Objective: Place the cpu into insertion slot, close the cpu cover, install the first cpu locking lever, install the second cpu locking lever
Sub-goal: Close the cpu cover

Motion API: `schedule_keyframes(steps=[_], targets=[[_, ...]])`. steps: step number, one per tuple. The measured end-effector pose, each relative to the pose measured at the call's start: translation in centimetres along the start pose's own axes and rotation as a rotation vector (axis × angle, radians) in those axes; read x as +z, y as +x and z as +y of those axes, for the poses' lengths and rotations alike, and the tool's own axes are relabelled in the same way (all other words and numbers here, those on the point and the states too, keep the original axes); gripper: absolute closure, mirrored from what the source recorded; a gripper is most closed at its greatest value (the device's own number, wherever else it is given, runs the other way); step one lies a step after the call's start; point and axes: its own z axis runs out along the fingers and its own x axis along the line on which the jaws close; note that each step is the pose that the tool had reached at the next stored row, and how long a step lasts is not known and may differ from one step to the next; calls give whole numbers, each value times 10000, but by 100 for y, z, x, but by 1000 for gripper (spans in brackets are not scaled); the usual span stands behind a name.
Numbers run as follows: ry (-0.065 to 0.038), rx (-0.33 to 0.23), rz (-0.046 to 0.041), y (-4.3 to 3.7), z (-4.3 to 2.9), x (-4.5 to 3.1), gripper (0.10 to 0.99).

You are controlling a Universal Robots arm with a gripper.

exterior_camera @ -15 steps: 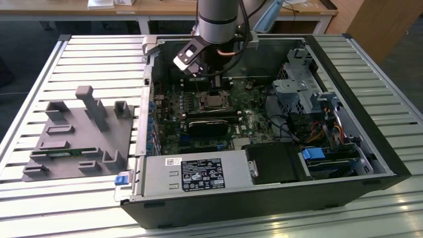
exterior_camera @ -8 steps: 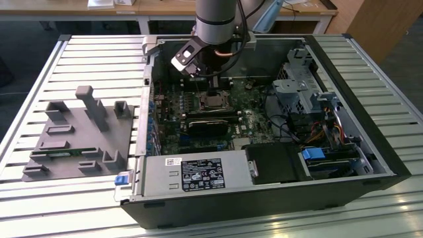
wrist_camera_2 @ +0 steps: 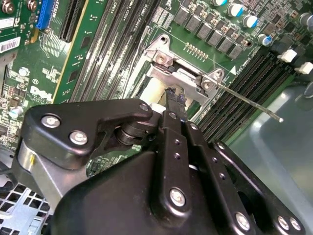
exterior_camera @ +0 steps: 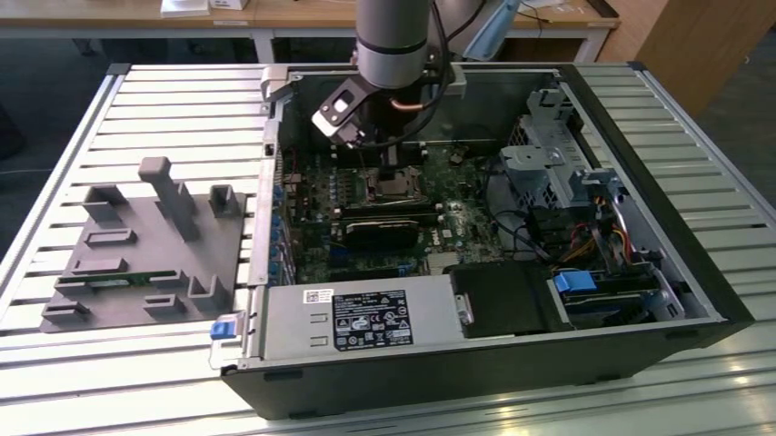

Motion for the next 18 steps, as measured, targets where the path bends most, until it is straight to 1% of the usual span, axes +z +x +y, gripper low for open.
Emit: schedule_keyframes(steps=[7, 15, 18], targets=[[0, 0, 0, -2, -48, 39, 980], [-1, -1, 2, -2, -49, 53, 980], [0, -1, 0, -2, -50, 72, 980]])
